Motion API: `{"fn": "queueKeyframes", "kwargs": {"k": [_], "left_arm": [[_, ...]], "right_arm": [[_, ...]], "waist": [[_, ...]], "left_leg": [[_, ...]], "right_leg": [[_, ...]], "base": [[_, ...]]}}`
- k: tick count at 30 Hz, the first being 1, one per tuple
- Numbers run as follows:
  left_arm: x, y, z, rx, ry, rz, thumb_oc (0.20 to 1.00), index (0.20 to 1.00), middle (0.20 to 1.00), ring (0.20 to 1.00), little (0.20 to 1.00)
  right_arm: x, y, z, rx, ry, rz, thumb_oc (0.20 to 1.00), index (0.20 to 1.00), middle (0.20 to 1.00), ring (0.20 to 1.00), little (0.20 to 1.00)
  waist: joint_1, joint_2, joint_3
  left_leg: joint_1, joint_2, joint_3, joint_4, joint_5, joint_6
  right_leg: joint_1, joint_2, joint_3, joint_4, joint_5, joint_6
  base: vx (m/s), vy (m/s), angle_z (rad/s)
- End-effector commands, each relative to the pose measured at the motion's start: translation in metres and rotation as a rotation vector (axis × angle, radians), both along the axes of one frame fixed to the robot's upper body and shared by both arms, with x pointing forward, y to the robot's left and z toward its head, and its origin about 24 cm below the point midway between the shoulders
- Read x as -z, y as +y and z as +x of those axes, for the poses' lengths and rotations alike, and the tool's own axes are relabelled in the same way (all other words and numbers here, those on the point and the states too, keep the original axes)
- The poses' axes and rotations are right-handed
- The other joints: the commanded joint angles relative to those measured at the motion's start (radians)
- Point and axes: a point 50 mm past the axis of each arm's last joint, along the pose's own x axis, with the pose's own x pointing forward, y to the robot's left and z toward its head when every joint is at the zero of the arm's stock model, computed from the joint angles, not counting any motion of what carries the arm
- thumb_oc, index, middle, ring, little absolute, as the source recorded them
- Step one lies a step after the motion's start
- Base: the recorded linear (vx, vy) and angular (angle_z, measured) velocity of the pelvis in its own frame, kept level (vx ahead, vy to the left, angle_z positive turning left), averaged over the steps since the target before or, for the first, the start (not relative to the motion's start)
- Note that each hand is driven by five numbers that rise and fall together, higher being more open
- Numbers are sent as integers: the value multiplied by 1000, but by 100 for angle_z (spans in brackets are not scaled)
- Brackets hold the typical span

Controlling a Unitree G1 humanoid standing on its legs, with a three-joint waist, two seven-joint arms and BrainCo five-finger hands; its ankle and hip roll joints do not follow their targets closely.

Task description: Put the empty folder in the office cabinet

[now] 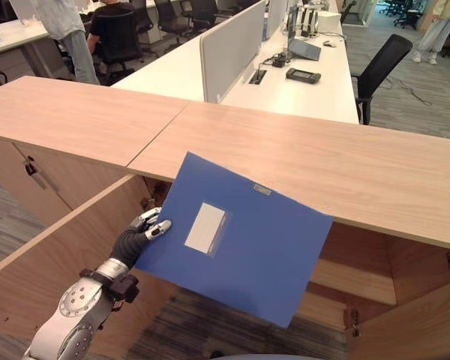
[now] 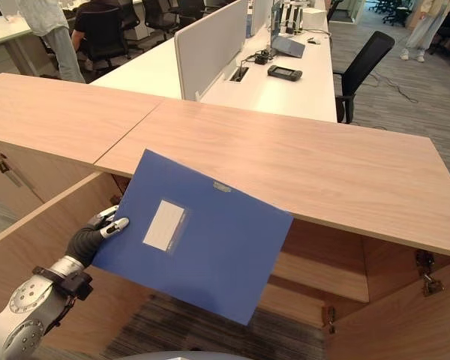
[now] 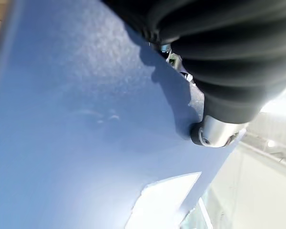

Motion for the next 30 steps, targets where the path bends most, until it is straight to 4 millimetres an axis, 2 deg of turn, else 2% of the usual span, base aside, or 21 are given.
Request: {"fn": "queueKeyframes", "kwargs": {"k": [1,4,5,6,7,8,9,10,12,13,14,16,22,24,30], "left_arm": [[-29,2,7,37,-151,49,200,200,200,200,200],[-36,16,7,18,-188,229,200,200,200,200,200],[-36,16,6,17,-188,230,200,200,200,200,200],[-40,24,7,-4,-212,334,200,200,200,200,200],[-44,30,8,-15,-233,408,200,200,200,200,200],[-44,30,8,-16,-233,409,200,200,200,200,200],[-47,34,9,-32,-250,469,200,200,200,200,200],[-46,53,7,-113,-267,583,200,200,200,200,200],[-45,52,7,-110,-263,582,200,200,200,200,200],[-44,55,12,-80,-249,681,200,200,200,200,200],[-44,57,12,-96,-252,691,200,200,200,200,200],[-42,67,8,-156,-251,769,200,200,200,200,200],[-39,81,3,-211,-232,854,200,200,200,200,200],[-38,85,2,-242,-226,862,200,200,200,200,200],[-35,85,4,-251,-221,855,200,200,200,200,200]], "right_arm": [[0,7,26,-42,-67,33,1000,1000,1000,1000,1000],[-5,5,50,-43,-157,29,1000,1000,1000,1000,1000],[-5,6,50,-44,-157,29,1000,1000,1000,1000,1000],[-10,2,67,-28,-222,22,1000,1000,1000,1000,1000],[-13,0,75,-16,-258,20,1000,1000,1000,1000,1000],[-13,0,75,-16,-258,20,1000,1000,1000,1000,1000],[-16,-3,83,-10,-292,13,1000,1000,1000,1000,1000],[-9,-19,-14,93,-124,26,1000,1000,1000,1000,1000],[-10,-19,-17,95,-119,25,1000,1000,1000,1000,1000],[-33,-42,90,43,-368,-68,1000,1000,1000,1000,1000],[-47,-47,121,19,-458,-81,1000,1000,1000,1000,1000],[-71,-51,152,-3,-623,-85,1000,1000,1000,1000,1000],[-91,-62,157,-21,-717,-82,1000,1000,1000,1000,1000],[-103,-67,161,-22,-774,-80,1000,1000,1000,1000,1000],[-112,-63,170,-88,-795,-45,1000,1000,1000,1000,1000]], "waist": [[-12,-43,-23],[-4,-44,-27],[-5,-44,-27],[-1,-44,-30],[0,-44,-31],[0,-44,-31],[2,-46,-31],[-21,-43,-14],[-20,-43,-23],[-9,-50,-29],[-5,-50,-27],[0,-52,-23],[-3,-55,-23],[-6,-58,-20],[-7,-58,-19]], "left_leg": [[10,-42,-37,12,-86,13],[11,-41,-38,12,-87,13],[11,-42,-39,12,-87,13],[12,-40,-38,12,-87,12],[12,-40,-38,12,-87,11],[12,-40,-38,12,-87,11],[6,-40,-36,12,-76,9],[19,-38,-33,12,-92,10],[13,-39,-33,12,-88,9],[12,-38,-32,12,-87,9],[11,-37,-31,12,-87,8],[7,-37,-29,12,-78,7],[14,-37,-31,12,-92,8],[8,-39,-28,12,-80,7],[15,-37,-29,12,-91,9]], "right_leg": [[-31,-2,-61,6,63,87],[-30,-3,-62,6,60,88],[-30,-3,-62,6,60,88],[-30,-4,-64,6,60,89],[-31,-4,-64,6,59,89],[-30,-4,-64,6,59,89],[-38,-6,-64,6,68,90],[-29,-5,-64,6,55,92],[-34,-6,-64,6,58,92],[-36,-5,-63,6,60,93],[-37,-7,-65,6,60,94],[-44,-10,-69,6,68,93],[-38,-9,-73,6,57,92],[-43,-11,-74,6,67,91],[-40,-11,-74,6,58,91]], "base": [[0,0,0],[0,0,0],[0,0,0],[0,0,0],[0,0,0],[0,0,0],[0,0,0],[0,0,0],[2,-2,11],[6,-3,5],[10,-1,-15],[-9,3,-18],[4,-1,3],[-17,-3,2],[13,1,-5]]}}
